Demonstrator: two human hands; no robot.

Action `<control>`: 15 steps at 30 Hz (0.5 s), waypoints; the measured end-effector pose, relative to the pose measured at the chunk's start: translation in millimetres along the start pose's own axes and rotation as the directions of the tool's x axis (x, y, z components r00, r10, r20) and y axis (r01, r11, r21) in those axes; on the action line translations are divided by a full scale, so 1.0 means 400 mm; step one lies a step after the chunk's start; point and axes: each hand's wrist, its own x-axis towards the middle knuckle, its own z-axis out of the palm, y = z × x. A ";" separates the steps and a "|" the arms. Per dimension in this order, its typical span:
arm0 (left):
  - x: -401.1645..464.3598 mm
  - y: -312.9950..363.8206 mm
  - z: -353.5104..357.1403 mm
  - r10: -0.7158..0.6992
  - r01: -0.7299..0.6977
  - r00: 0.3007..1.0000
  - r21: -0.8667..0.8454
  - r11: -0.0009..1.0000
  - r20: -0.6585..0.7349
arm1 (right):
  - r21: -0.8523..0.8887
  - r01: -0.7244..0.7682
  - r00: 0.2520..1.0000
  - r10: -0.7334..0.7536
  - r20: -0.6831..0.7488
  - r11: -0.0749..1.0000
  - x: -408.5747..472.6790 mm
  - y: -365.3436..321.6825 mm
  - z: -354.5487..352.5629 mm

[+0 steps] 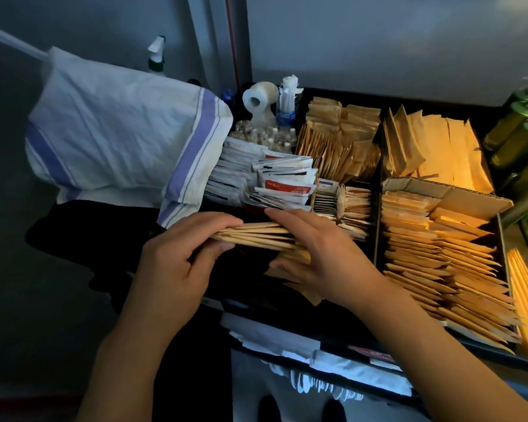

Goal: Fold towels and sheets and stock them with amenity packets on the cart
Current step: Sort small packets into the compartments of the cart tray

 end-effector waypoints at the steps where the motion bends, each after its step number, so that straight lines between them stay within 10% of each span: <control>1: 0.002 0.004 -0.002 0.001 -0.001 1.000 -0.021 1.000 -0.006 | -0.021 0.017 0.999 -0.018 -0.030 1.000 0.002 -0.007 -0.002; 15: 0.144 0.128 0.290 0.166 -0.096 0.961 -0.296 0.950 0.221 | -0.221 -0.301 0.938 0.246 -0.242 0.928 -0.309 0.072 -0.230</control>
